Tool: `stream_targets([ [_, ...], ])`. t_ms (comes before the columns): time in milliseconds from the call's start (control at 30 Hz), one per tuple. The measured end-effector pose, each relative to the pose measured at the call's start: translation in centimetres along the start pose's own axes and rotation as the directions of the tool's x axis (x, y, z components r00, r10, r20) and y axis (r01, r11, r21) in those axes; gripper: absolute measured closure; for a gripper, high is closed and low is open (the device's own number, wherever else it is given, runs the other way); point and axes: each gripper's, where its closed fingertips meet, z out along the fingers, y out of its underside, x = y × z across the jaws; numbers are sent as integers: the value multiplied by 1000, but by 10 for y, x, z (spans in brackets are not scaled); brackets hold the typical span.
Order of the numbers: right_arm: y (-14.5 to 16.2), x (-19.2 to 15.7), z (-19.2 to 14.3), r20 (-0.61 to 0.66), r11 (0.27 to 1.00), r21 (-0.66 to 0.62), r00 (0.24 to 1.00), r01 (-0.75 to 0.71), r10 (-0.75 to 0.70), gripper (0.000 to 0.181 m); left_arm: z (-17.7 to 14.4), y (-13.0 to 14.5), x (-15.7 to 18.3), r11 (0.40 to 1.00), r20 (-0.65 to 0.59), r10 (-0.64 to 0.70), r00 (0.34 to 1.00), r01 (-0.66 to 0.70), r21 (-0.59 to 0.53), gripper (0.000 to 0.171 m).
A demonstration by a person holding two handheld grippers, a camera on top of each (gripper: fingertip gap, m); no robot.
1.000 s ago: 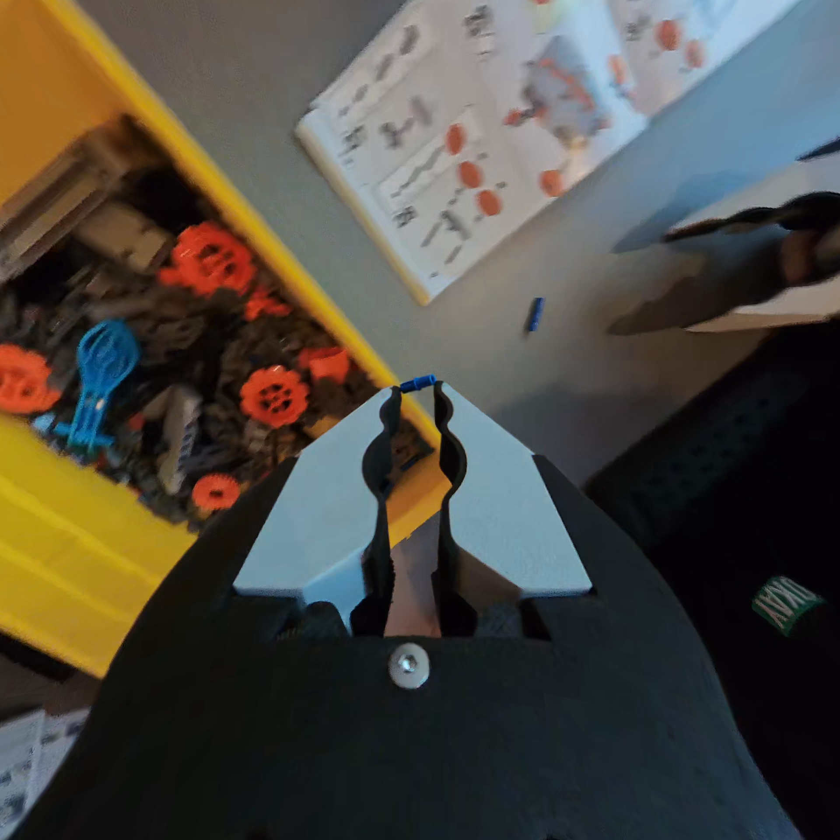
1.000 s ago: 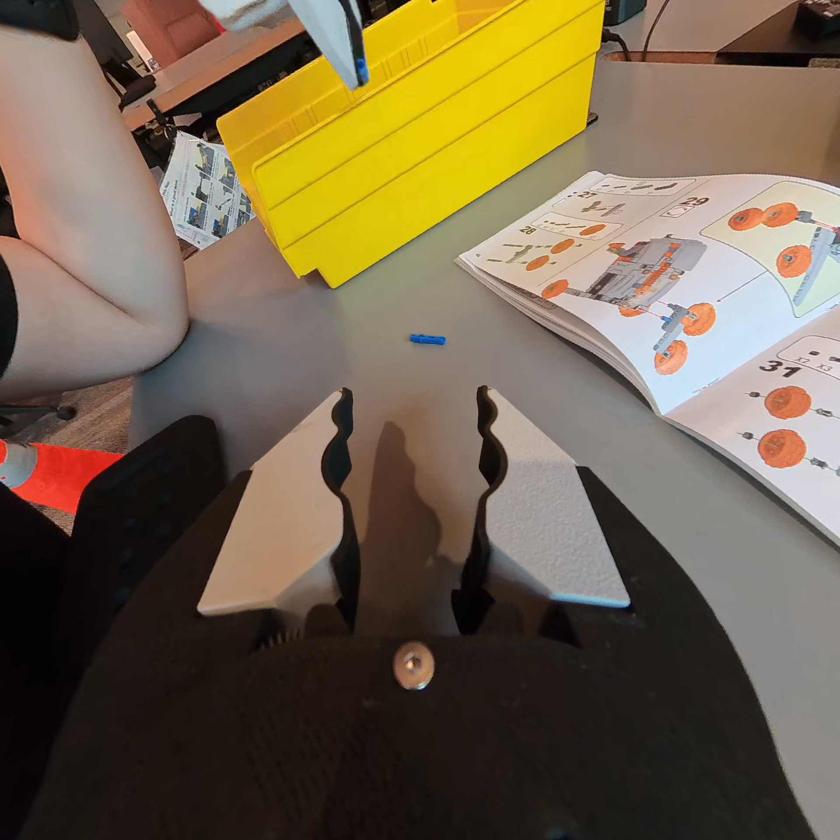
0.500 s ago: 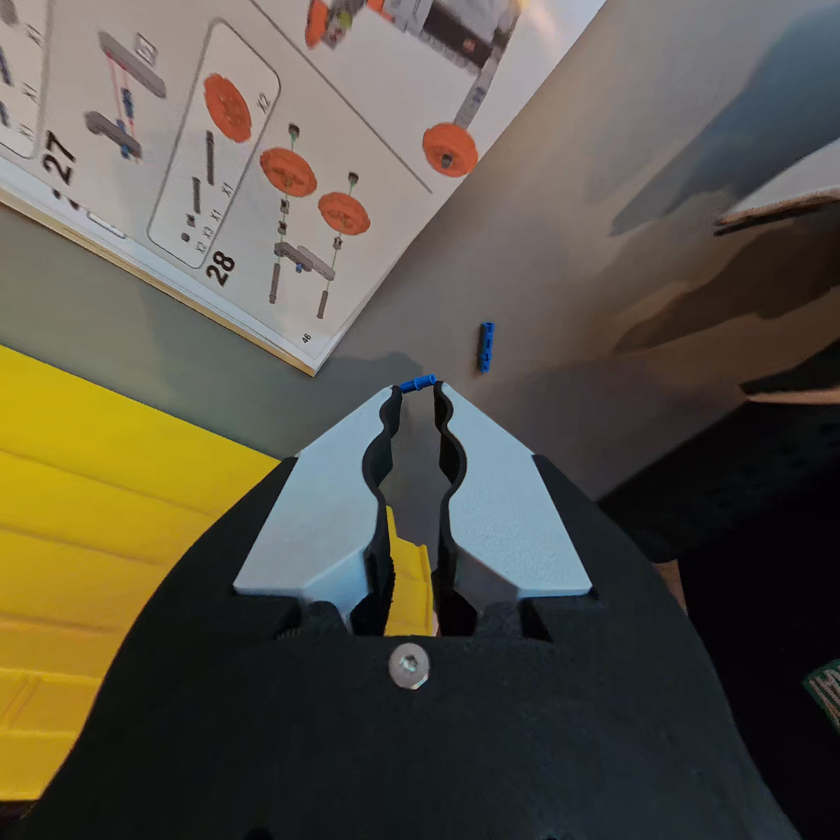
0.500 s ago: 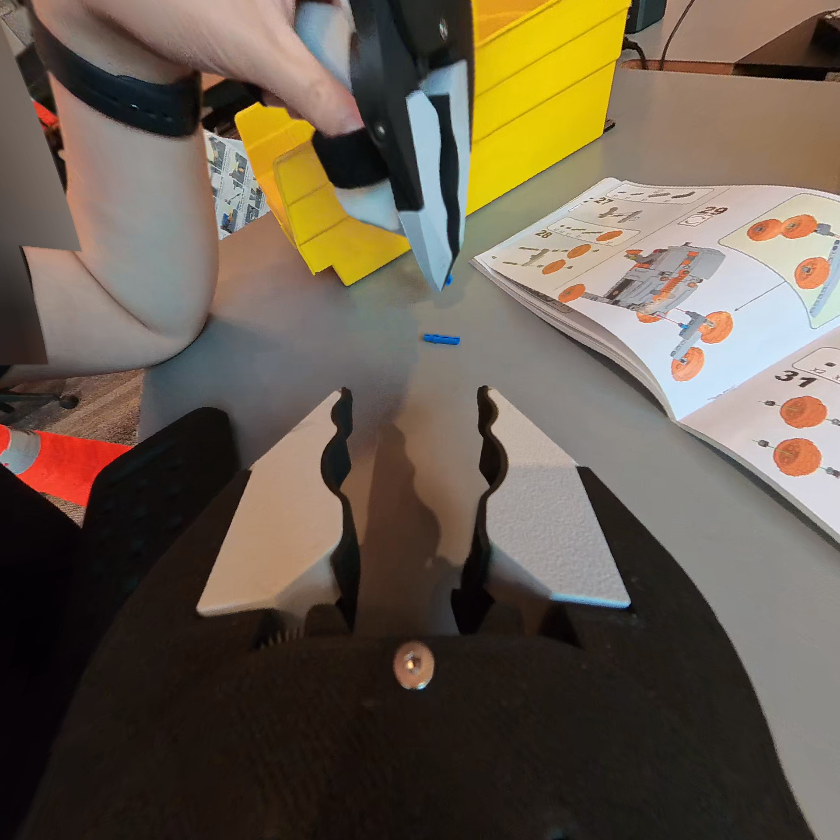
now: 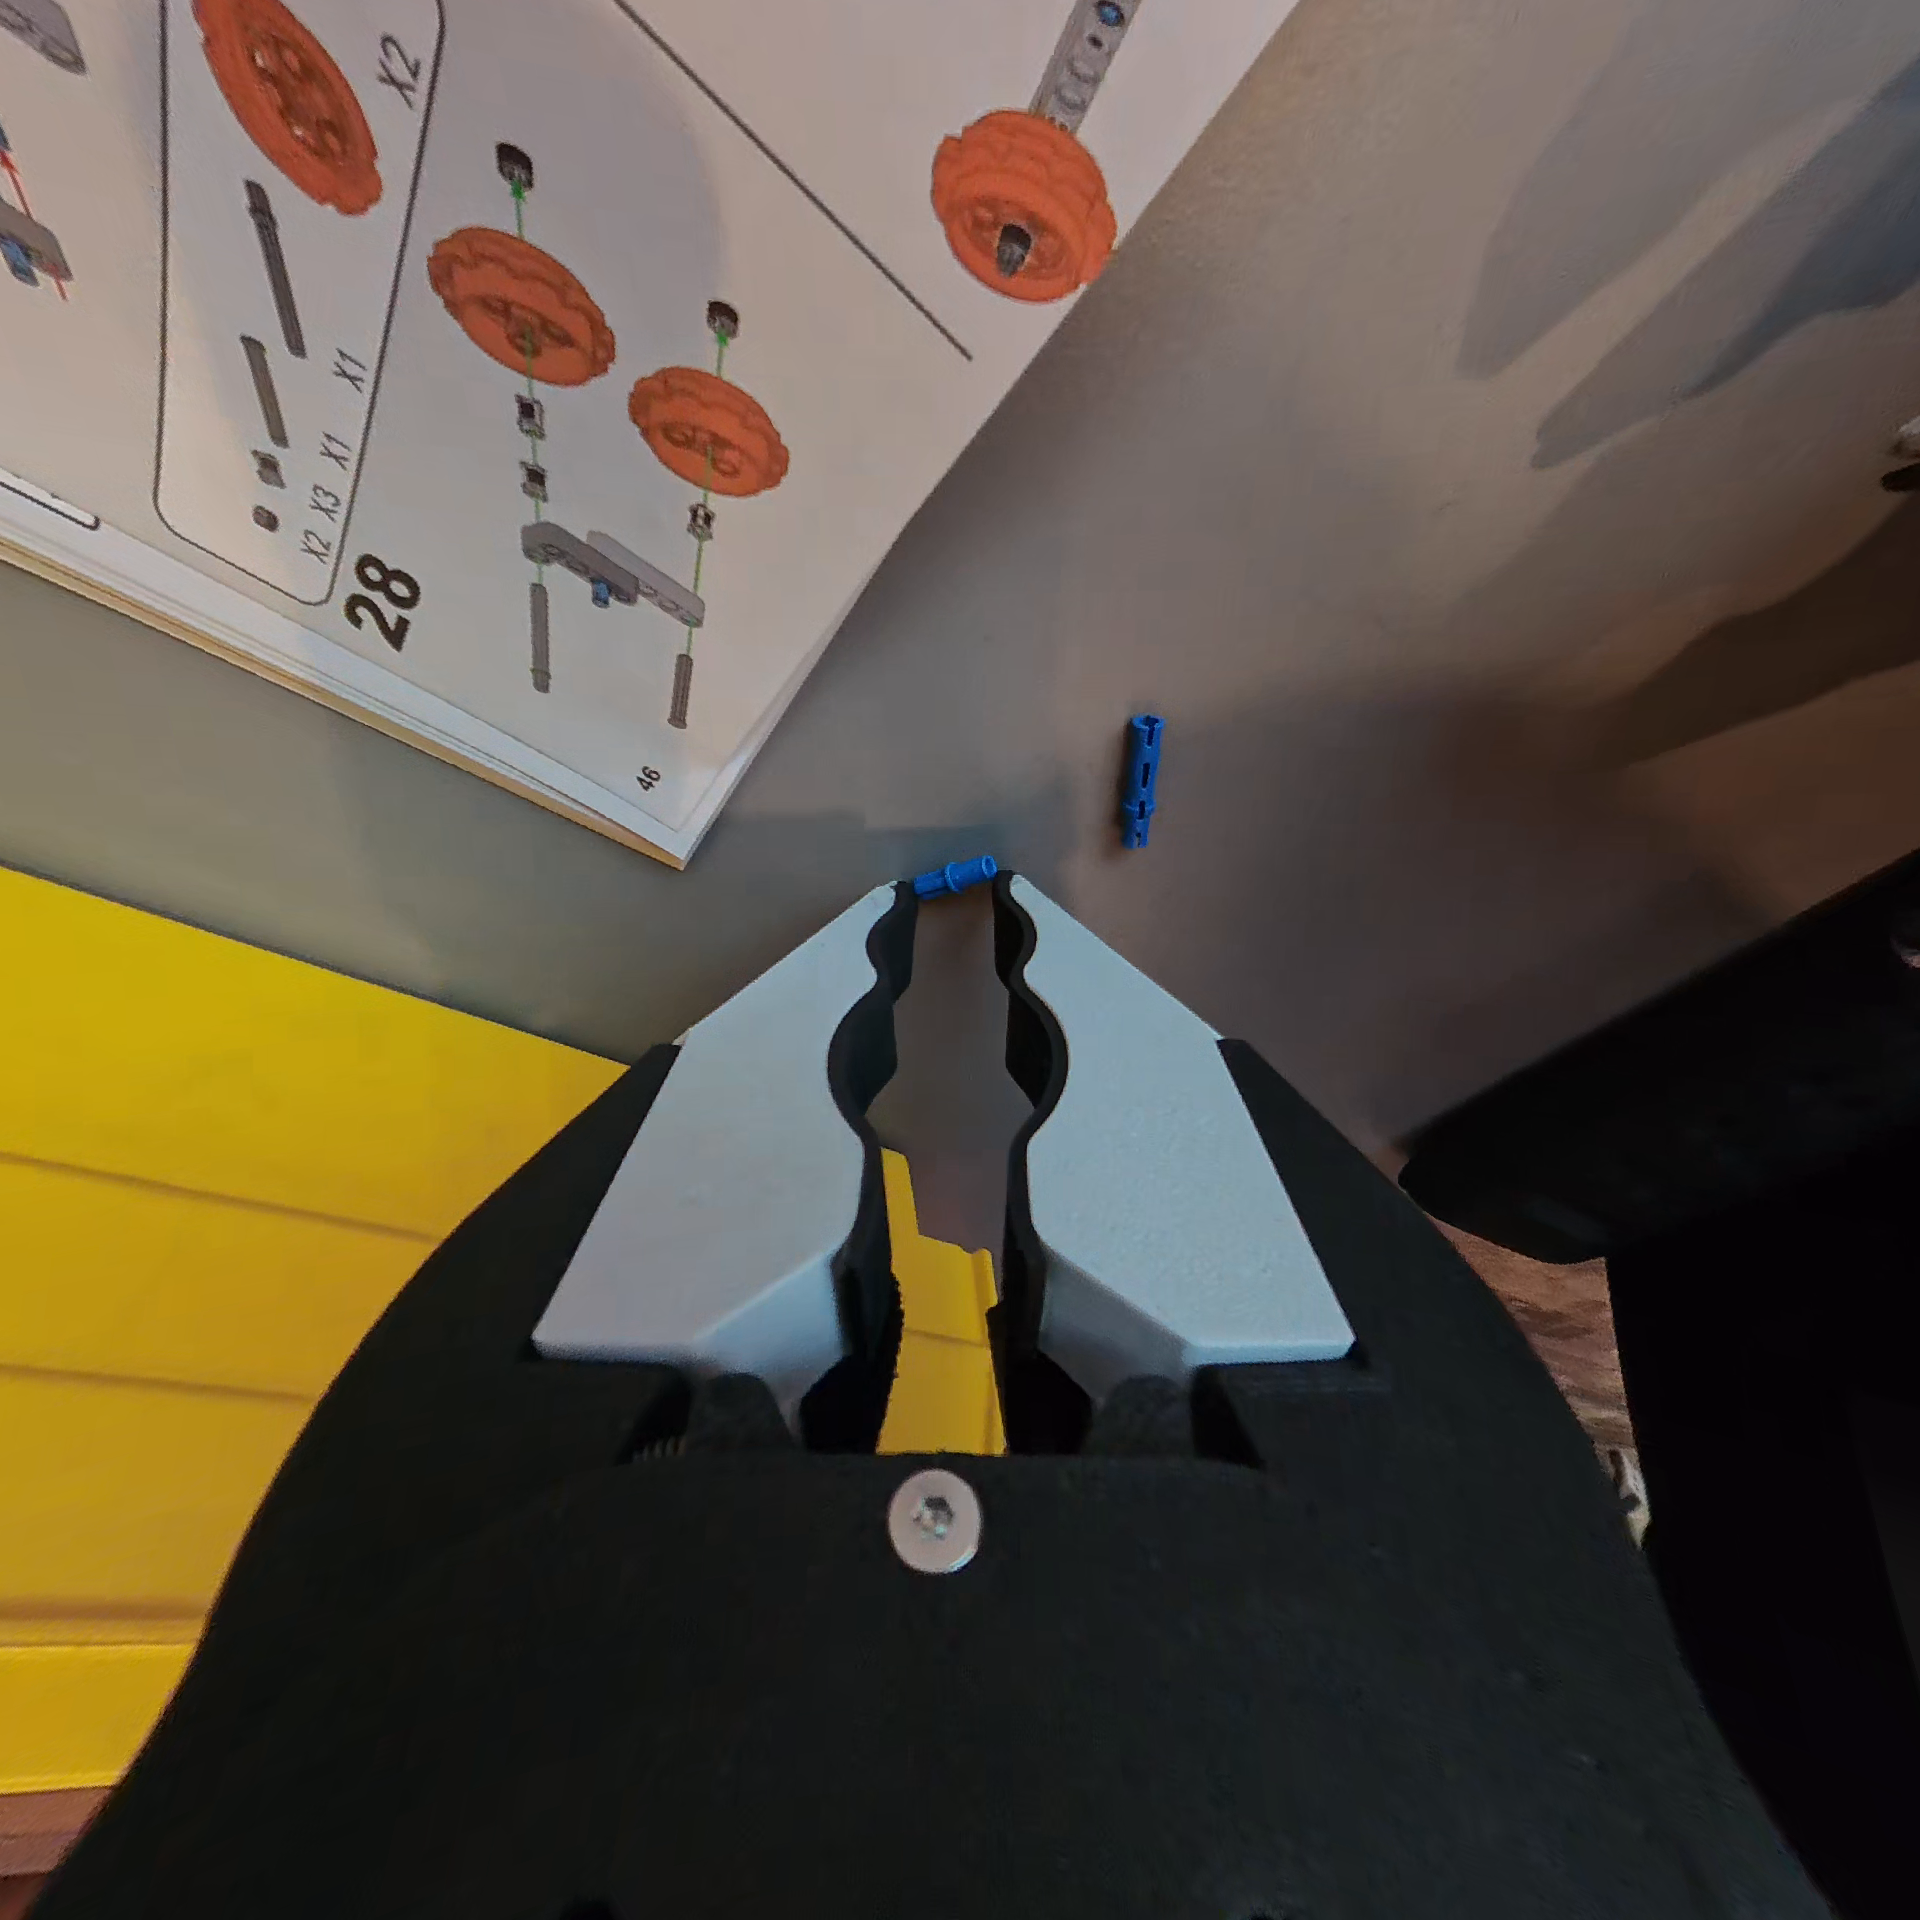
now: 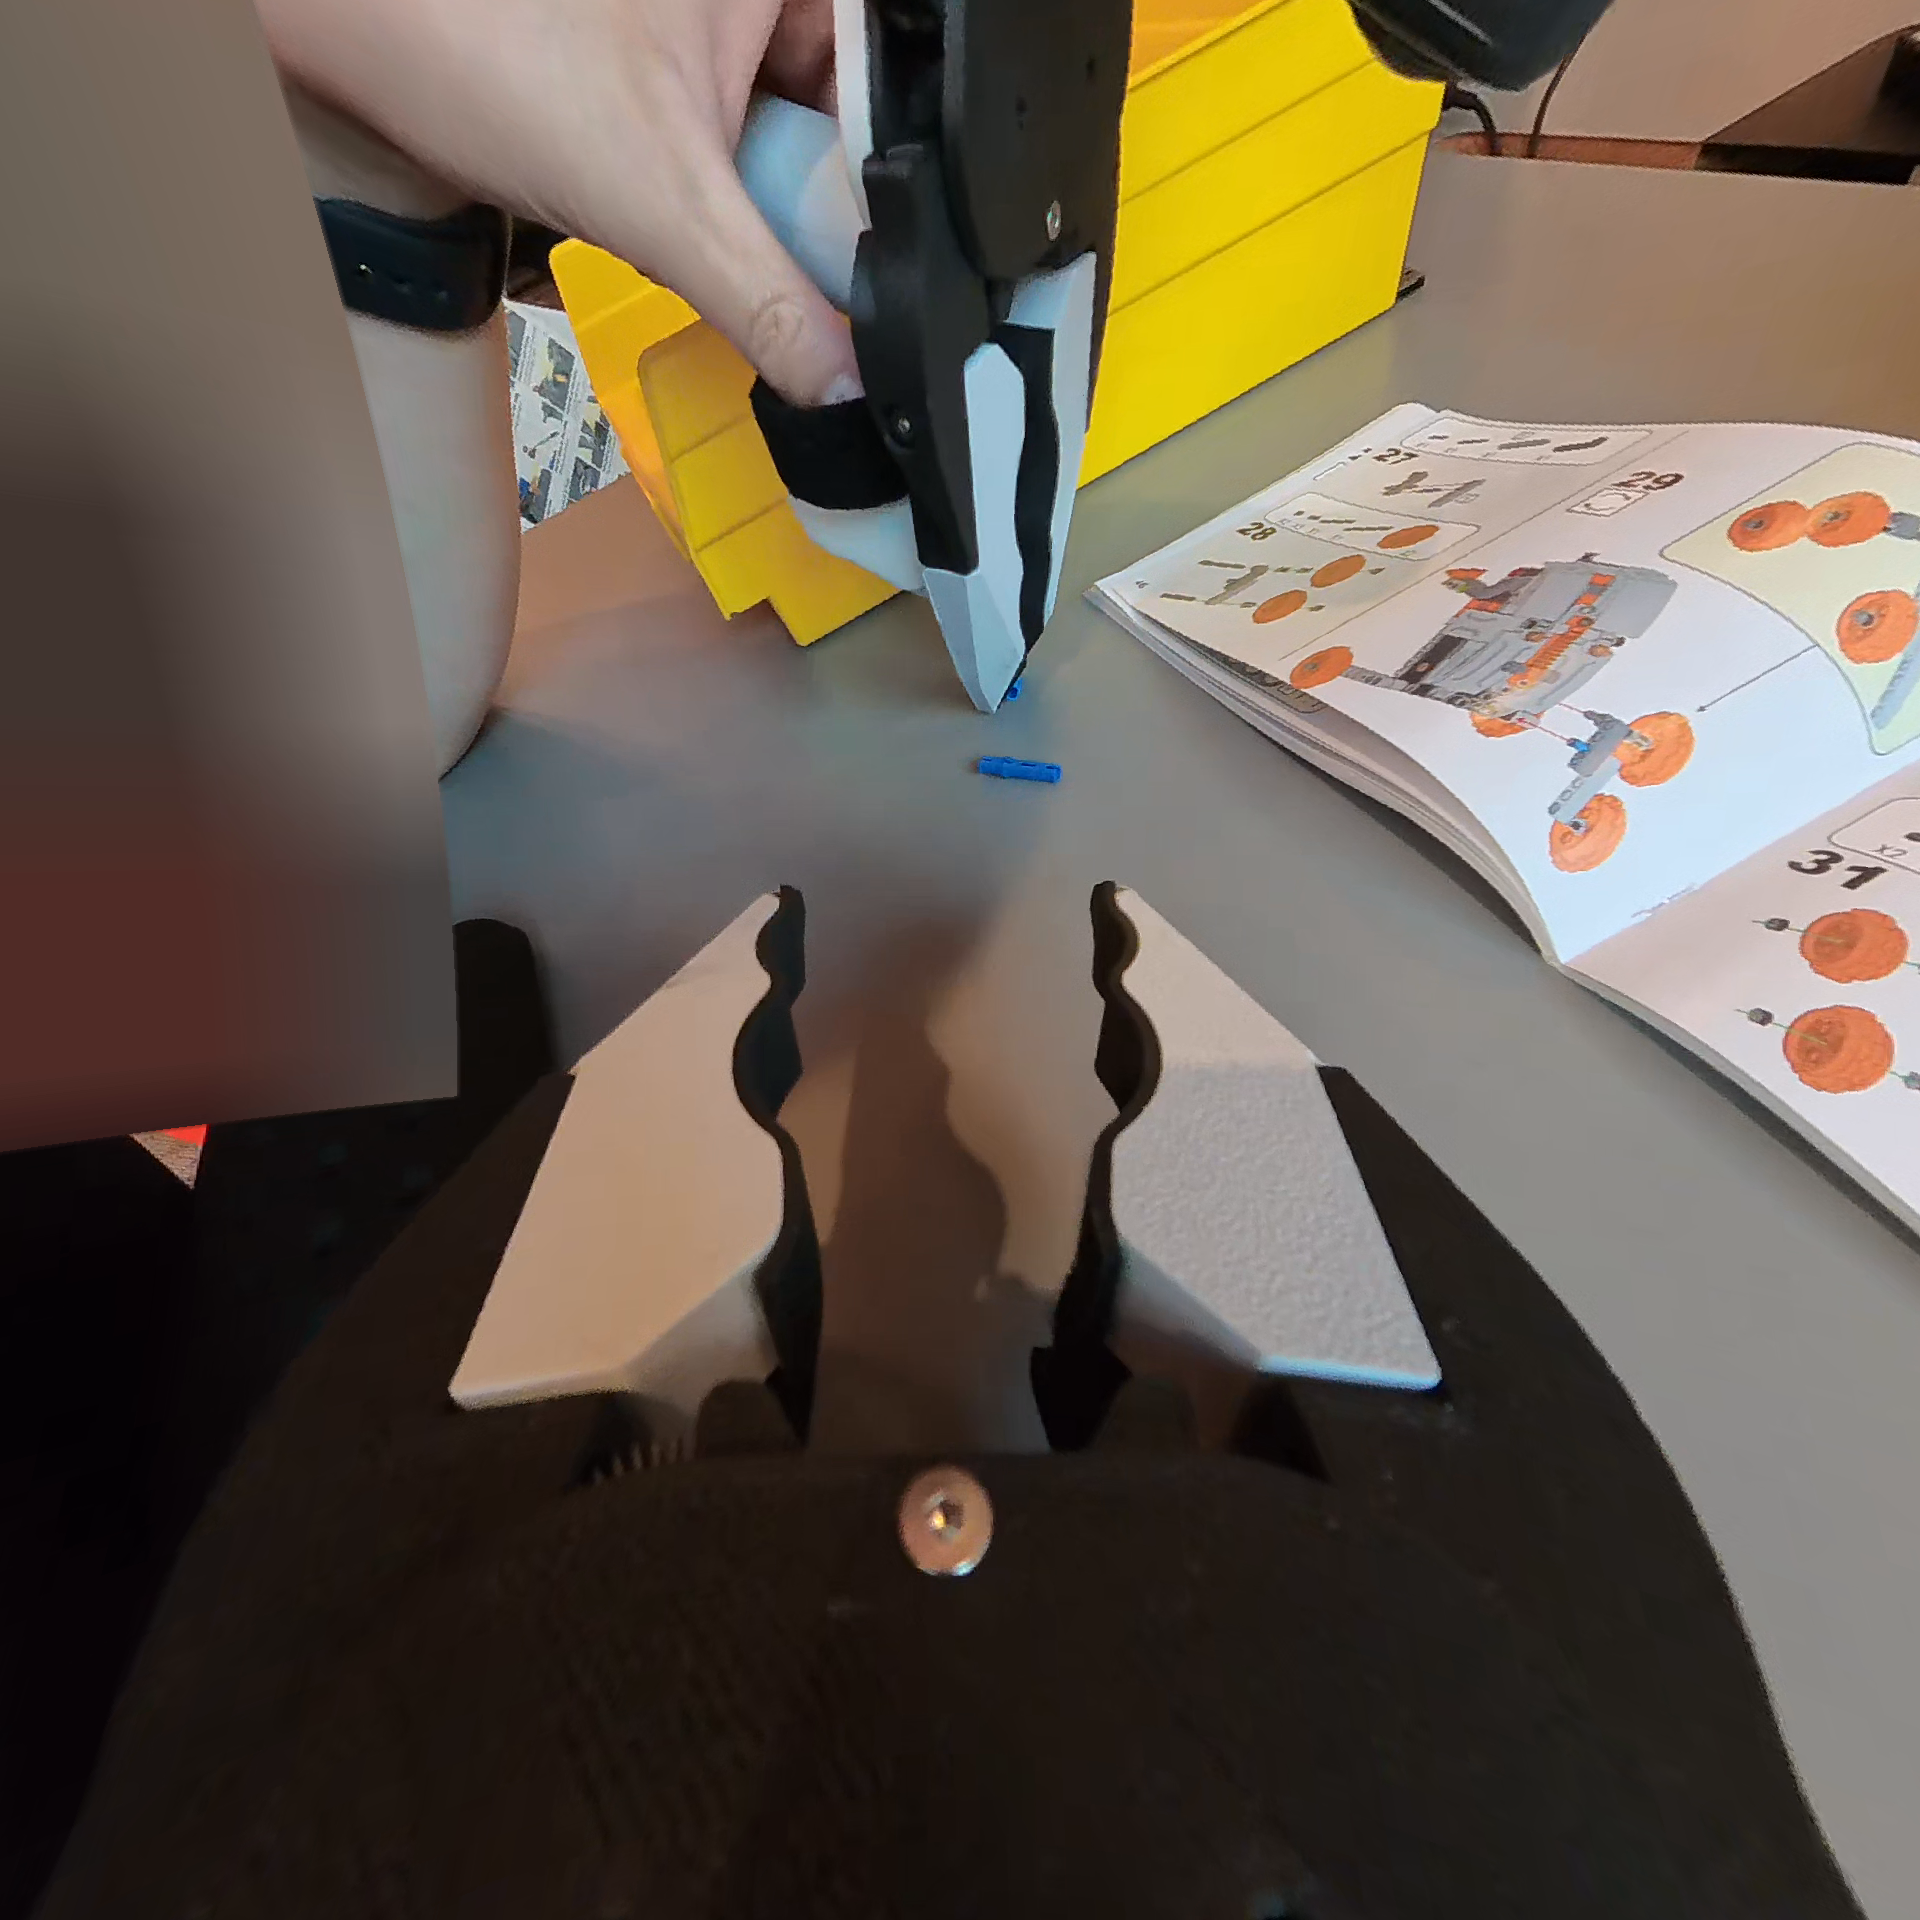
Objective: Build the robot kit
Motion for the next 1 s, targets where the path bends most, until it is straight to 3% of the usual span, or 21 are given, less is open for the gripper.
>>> stream_targets([
  [100, 1, -1, 0, 4, 1000, -3, 1000, 0, 0, 126, 0, 1, 1, 1000, -7, 5, 1000, -5, -3, 156],
  [233, 0, -2, 0, 9, 1000, 1, 1000, -6, 6, 127, -15, 5, -2, 999, -34, -14, 999, 16, 51, 140],
  [333, 0, -1, 0, 10, 1000, 1, 1000, -13, 12, 126, -51, 6, -15, 971, -44, -83, 996, 91, 220, 147],
  [367, 1, -1, 0, 11, 1000, -1, 1000, -15, 15, 126, -67, 5, -18, 949, -68, -100, 993, 116, 295, 153],
  [400, 1, -1, 0, 12, 1000, -4, 1000, -16, 16, 126, -83, 7, -24, 919, -63, -127, 990, 142, 367, 145],
  [467, 2, -1, 1, 12, 1000, -5, 1000, -15, 15, 127, -114, 12, -34, 849, -71, -160, 985, 174, 500, 145],
  [600, 2, -1, 1, 11, 1000, -10, 1000, -9, 10, 127, -171, 23, -48, 674, -69, -192, 979, 182, 716, 142],
  [700, 2, -1, 2, 11, 1000, -11, 1000, -5, 6, 127, -214, 39, -67, 508, -29, -267, 963, 166, 845, 146],
  [767, 2, -1, 2, 12, 1000, -13, 1000, -6, 6, 127, -244, 53, -74, 371, -26, -303, 953, 144, 917, 151],
  [867, 3, -1, 2, 13, 1000, -14, 1000, -8, 9, 126, -296, 83, -82, 118, 2, -391, 920, 48, 992, 167],
  [1000, 3, -1, 2, 13, 1000, -15, 1000, -15, 15, 126, -339, 130, -83, -149, 25, -521, 853, -120, 982, 169],
])
